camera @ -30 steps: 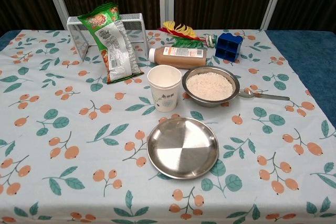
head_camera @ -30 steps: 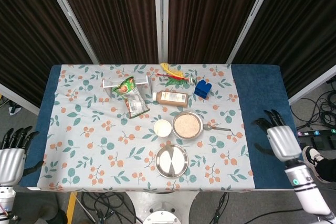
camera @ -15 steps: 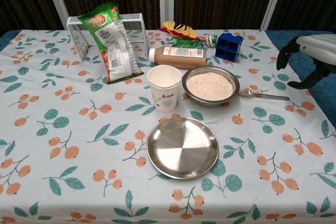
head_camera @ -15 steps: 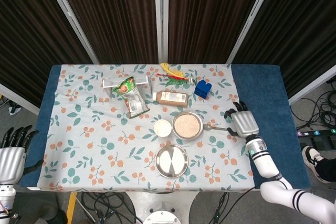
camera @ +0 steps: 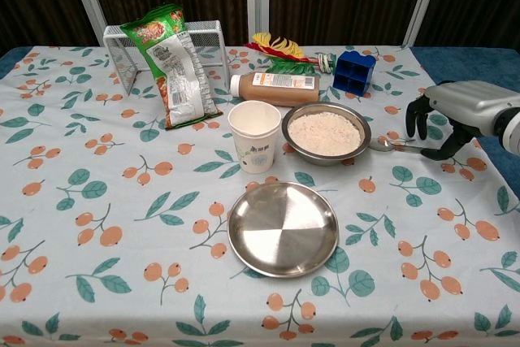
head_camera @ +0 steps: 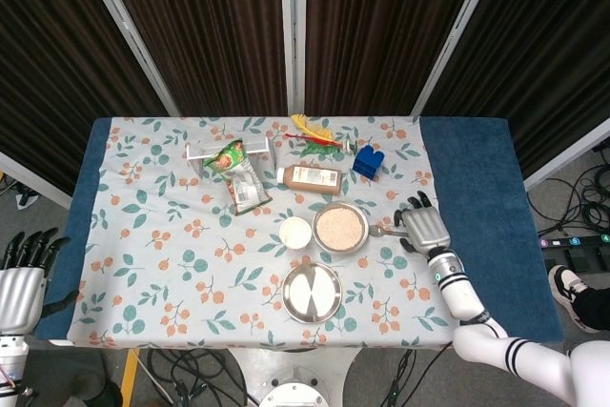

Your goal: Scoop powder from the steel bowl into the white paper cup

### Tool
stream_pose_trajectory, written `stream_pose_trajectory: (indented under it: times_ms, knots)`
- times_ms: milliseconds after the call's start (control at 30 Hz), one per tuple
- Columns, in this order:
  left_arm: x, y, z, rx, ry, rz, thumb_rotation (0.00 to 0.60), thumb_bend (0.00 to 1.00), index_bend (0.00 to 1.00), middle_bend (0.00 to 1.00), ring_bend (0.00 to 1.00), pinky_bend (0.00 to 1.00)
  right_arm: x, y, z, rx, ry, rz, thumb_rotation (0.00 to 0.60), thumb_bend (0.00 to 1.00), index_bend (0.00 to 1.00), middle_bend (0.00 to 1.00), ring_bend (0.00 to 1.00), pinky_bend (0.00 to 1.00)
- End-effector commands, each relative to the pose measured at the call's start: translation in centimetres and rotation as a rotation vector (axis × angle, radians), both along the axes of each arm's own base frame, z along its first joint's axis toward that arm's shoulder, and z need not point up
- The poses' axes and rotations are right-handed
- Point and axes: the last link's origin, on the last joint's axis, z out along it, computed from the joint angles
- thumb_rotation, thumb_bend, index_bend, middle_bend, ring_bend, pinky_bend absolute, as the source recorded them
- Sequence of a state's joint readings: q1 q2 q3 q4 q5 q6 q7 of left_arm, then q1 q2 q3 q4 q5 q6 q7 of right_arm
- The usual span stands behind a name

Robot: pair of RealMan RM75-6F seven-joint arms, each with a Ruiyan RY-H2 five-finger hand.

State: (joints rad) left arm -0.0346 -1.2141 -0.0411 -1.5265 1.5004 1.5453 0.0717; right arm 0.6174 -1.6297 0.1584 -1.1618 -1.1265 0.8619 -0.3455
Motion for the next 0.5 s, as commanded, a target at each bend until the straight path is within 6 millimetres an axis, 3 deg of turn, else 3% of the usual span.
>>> stream_pose_trajectory:
  times_ms: [33,500]
  knots:
    - [-0.11,-0.12,-0.09,0.001,-0.003,0.002,0.6,0.02,0.27,0.22,0.13,0.06,0.07,-0.01,-0.13,-0.001,0.0,-0.001,0.6,0.23,0.45,0.47,0.16,0.0]
    - [-0.64,-0.33,-0.26,0.003,-0.012,0.012,0.6,0.02,0.27,0.22,0.13,0.06,0.06,-0.46,-0.99,0.018,0.025,-0.021,0.6,0.23,0.49,0.51,0.18,0.0]
